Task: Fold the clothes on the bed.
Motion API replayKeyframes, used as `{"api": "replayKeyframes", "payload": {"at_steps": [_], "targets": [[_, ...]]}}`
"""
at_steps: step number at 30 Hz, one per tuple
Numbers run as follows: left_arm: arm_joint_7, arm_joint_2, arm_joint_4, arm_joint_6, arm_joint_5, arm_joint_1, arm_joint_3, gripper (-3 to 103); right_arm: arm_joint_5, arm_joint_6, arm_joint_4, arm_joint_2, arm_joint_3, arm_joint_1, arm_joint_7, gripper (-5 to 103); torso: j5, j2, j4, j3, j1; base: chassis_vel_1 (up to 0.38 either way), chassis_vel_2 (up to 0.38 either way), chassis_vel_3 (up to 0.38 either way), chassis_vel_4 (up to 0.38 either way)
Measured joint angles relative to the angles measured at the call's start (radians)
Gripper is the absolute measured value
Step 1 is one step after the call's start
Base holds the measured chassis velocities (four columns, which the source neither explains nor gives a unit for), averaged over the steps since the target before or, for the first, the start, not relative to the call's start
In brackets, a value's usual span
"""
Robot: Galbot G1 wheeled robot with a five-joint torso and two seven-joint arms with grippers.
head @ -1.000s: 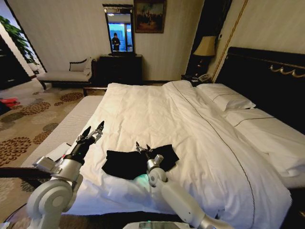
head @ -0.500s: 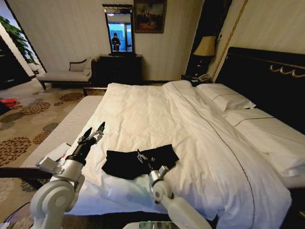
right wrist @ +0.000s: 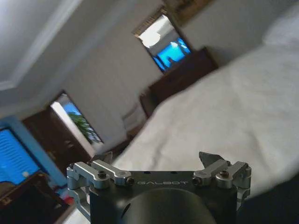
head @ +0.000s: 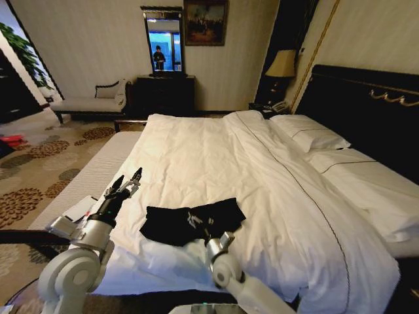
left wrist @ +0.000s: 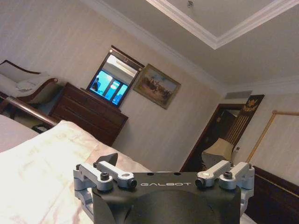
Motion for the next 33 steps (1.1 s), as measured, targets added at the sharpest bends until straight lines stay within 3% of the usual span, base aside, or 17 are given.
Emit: {"api": "replayKeyframes", "payload": {"at_steps": [6, 11, 15, 19, 33], "targets": [[-0.001, -0.003, -0.007, 0.0, 0.007, 0.008, 0.001, 100, 0.038, 0.016, -0.143, 0.032, -0.06, 0.141, -0.056, 100, 0.0001, 0.0, -0.0002, 0.0, 0.0, 0.0, 0.0, 0.0, 0.0], [-0.004, -0.004, -0.002, 0.0, 0.009, 0.011, -0.009, 100, 0.077, 0.031, -0.382, 0.142, -0.144, 0.331, -0.135, 100, 0.0, 0.0, 0.0001, 0.0, 0.0, 0.0, 0.0, 0.0, 0.0], [-0.007, -0.008, -0.001, 0.0, 0.007, 0.011, -0.018, 100, 0.081, 0.034, -0.452, 0.187, -0.165, 0.379, -0.156, 100, 0.0, 0.0, -0.0001, 0.0, 0.0, 0.0, 0.0, 0.0, 0.0], [-0.009, -0.01, -0.002, 0.0, 0.004, 0.009, -0.025, 100, 0.084, 0.029, -0.491, 0.208, -0.179, 0.397, -0.156, 100, -0.0001, 0.0, -0.0003, 0.0, 0.0, 0.0, 0.0, 0.0, 0.0], [-0.014, -0.03, -0.006, 0.0, 0.015, 0.008, -0.016, 100, 0.16, -0.091, -0.591, 0.262, -0.24, 0.448, -0.059, 100, 0.0, 0.0, 0.0, 0.0, 0.0, 0.0, 0.0, 0.0, 0.0]]}}
